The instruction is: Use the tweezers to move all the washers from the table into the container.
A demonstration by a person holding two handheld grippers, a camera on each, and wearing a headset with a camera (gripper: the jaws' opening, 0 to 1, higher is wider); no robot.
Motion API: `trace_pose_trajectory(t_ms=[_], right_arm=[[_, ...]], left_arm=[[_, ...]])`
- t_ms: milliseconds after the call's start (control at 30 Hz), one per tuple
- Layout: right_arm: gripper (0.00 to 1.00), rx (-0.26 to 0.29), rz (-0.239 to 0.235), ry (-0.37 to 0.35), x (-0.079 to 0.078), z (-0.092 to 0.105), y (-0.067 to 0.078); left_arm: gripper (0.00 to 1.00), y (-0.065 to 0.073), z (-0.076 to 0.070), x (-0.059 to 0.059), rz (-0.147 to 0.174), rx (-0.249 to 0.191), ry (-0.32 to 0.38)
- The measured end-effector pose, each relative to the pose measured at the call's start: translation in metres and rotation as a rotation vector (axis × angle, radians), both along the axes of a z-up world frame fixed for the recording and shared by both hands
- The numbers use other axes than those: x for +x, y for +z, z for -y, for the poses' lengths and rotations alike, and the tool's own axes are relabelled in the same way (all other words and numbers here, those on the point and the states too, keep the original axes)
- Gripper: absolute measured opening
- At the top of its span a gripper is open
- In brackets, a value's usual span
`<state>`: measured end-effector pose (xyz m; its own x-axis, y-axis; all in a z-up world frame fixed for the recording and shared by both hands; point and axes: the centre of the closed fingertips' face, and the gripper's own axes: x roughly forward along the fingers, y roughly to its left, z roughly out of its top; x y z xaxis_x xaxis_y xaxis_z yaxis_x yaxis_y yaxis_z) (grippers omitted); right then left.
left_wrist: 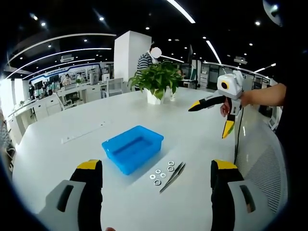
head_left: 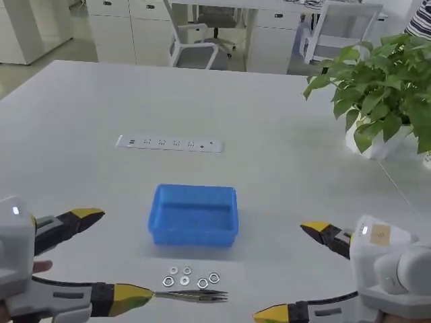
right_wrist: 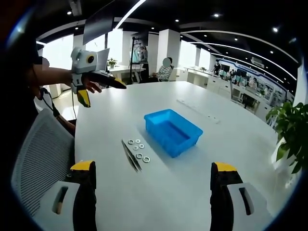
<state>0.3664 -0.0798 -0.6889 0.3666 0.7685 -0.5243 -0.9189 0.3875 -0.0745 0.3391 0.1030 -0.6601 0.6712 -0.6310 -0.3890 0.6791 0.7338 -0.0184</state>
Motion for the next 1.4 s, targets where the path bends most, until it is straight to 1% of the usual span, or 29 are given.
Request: trace_pose_trajectory(t_ms=[533, 900, 1067, 1400], right_arm=[[1.0, 0.0, 0.016, 0.006, 0.003, 0.0, 0.001], [0.99, -0.004, 0.024, 0.021, 0.006, -0.003, 0.0], [0.98, -0.001, 0.031, 0.029, 0.009, -0.004, 0.001], [0.97, -0.01, 0.036, 0.057, 0.013, -0.008, 0.0]], left_arm=[[0.99, 0.0, 0.003, 0.002, 0.002, 0.002, -0.014], [0.99, -0.001, 0.002, 0.004, 0.005, 0.005, -0.023], [0.99, -0.001, 0.002, 0.008, 0.014, 0.006, -0.03], [0.99, -0.004, 0.005, 0.012, 0.009, 0.015, -0.051]])
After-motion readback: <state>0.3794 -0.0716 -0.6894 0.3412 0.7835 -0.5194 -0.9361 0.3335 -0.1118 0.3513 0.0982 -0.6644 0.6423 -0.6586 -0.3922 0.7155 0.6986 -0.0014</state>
